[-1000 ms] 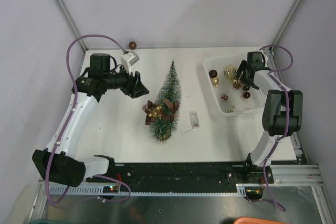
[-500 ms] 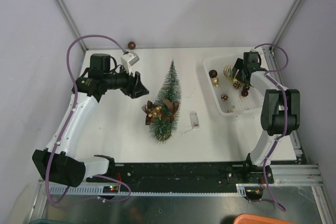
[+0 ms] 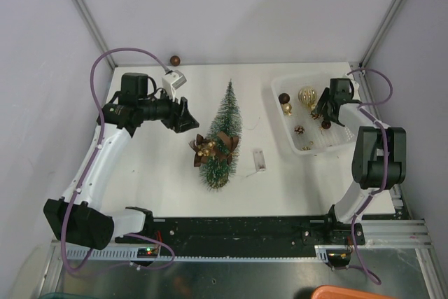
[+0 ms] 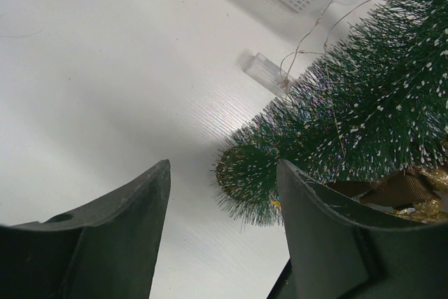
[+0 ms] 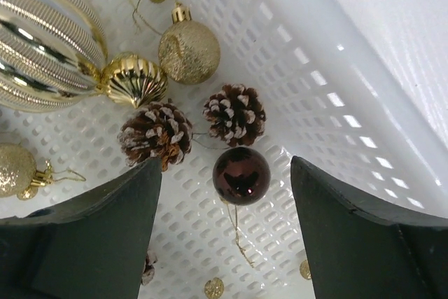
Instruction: Decorate the small christmas tree
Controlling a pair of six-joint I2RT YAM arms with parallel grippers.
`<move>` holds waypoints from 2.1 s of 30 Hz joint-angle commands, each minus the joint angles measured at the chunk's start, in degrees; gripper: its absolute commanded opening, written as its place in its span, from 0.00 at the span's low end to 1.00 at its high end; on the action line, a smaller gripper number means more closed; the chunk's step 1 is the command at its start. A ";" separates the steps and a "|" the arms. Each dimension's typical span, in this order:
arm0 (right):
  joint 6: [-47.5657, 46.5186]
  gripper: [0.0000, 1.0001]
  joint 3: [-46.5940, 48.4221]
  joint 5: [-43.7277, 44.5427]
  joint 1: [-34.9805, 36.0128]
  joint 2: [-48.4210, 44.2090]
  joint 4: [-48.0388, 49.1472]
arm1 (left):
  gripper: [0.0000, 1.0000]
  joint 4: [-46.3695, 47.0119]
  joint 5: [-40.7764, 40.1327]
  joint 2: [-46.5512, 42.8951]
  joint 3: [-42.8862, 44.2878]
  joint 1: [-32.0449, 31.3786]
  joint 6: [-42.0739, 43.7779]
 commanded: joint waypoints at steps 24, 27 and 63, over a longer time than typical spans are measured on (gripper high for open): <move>1.36 0.59 -0.21 5.39 -1.07 4.47 6.27 | 0.67 0.50 0.54 -0.21 -0.21 0.59 1.29; 0.77 0.57 -0.21 6.39 -0.54 3.49 6.84 | 0.67 0.52 0.82 -0.32 -0.35 0.59 1.26; 6.51 0.41 -10.73 -33.66 8.17 -47.71 -4.26 | 0.70 0.52 7.05 -2.85 1.54 0.59 -0.31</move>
